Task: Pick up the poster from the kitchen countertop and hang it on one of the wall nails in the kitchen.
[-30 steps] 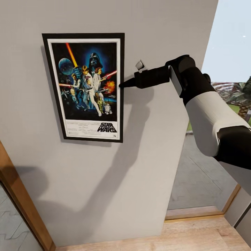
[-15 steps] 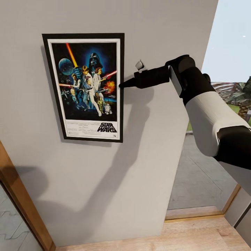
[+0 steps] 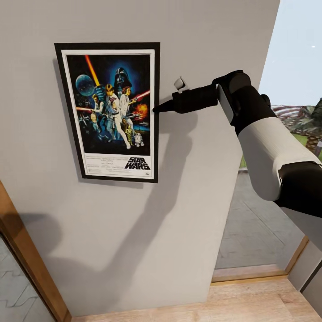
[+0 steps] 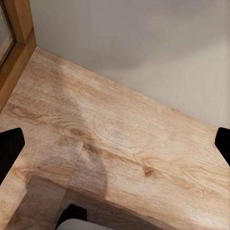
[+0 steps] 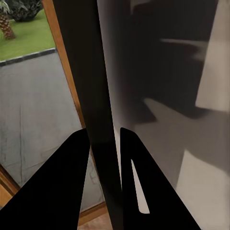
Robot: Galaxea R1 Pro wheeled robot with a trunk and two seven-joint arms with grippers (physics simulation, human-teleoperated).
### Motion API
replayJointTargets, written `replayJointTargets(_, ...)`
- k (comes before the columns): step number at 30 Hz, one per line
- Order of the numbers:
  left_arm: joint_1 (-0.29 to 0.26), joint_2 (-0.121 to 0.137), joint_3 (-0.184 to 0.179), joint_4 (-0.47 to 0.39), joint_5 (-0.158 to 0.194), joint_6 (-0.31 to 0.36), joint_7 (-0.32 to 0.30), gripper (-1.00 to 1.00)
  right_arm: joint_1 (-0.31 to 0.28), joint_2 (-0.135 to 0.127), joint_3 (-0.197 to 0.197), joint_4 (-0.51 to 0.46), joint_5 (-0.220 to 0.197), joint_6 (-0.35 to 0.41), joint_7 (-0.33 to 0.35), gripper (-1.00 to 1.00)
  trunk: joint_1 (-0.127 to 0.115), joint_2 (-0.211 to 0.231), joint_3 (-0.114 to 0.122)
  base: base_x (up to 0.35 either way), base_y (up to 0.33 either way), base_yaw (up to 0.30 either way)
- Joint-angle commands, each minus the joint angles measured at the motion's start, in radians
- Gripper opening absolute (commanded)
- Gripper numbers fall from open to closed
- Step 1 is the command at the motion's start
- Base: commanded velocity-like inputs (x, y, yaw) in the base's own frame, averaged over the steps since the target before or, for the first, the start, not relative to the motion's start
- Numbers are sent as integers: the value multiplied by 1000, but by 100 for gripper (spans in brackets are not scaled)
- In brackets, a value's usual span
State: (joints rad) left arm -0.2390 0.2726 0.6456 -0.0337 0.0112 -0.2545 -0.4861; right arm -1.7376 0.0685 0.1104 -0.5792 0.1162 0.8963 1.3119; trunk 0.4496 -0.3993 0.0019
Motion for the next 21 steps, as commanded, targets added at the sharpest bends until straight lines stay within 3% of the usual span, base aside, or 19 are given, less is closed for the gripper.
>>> replayJointTargets(1, 0, 1, 1, 1, 1, -3, -3, 100, 0, 1, -3, -1, 10, 9, 9, -100, 0, -1, 0, 0, 0, 0)
replayJointTargets(21, 1, 2, 0, 1, 4, -3, -2, 100, 0, 1, -3, -1, 11, 5, 4, -100, 0, -1, 0, 48, 0, 0)
